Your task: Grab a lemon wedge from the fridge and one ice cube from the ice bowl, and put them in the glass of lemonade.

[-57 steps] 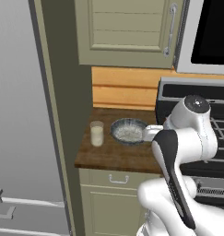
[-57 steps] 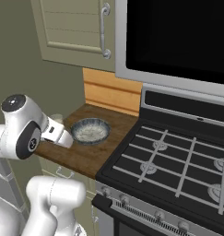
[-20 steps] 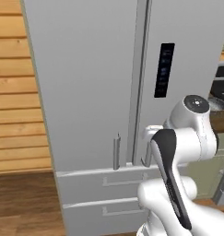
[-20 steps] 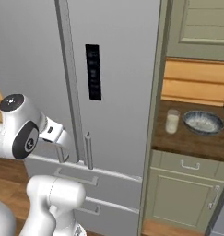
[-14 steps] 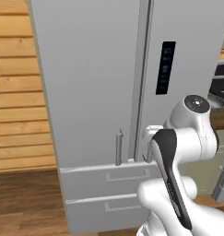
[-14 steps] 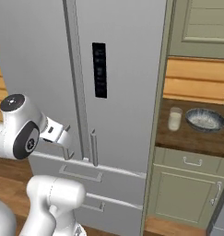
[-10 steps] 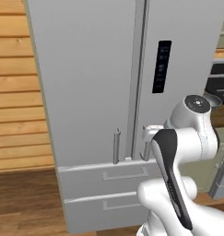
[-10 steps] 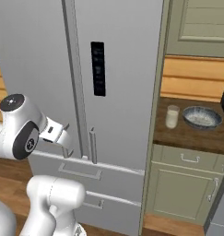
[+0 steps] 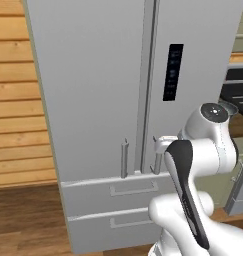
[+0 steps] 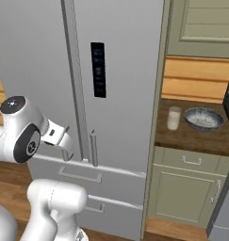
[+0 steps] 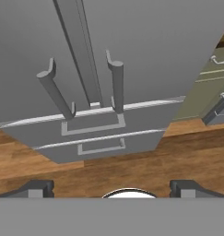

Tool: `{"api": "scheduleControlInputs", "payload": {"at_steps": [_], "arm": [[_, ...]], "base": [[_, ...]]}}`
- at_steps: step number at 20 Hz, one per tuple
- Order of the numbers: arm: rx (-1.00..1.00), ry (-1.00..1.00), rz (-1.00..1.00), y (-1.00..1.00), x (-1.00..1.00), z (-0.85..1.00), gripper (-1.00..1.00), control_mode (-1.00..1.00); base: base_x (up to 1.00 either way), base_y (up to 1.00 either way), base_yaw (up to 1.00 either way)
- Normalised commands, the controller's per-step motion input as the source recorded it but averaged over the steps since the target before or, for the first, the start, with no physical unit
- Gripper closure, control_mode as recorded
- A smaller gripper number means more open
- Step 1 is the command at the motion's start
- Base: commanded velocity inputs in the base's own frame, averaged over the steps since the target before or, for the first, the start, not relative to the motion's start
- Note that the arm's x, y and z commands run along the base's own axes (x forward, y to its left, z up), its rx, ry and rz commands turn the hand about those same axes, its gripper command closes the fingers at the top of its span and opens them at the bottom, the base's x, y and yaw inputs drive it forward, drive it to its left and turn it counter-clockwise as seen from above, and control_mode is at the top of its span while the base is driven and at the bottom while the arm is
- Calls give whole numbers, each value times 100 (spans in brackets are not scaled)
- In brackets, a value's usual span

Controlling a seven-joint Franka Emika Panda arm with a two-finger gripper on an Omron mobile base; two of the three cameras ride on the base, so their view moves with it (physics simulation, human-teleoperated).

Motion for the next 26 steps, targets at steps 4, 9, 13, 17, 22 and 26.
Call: {"api": "scheduleControlInputs", "payload": {"at_steps": [4, 9, 13, 17, 22, 26], "arm": [[0, 0, 0, 0, 0, 0, -100, 100], [0, 0, 0, 0, 0, 0, -100, 100], [-1, -13, 0, 9, -29, 7, -100, -100], [-13, -41, 0, 9, -52, 42, -100, -100], [-5, -18, 0, -7, -14, 27, -100, -100], [6, 6, 0, -43, 13, 0, -100, -100]], "base": [[-27, 9, 0], [0, 0, 0], [-1, 0, 0], [0, 0, 0], [0, 0, 0], [0, 0, 0]]}}
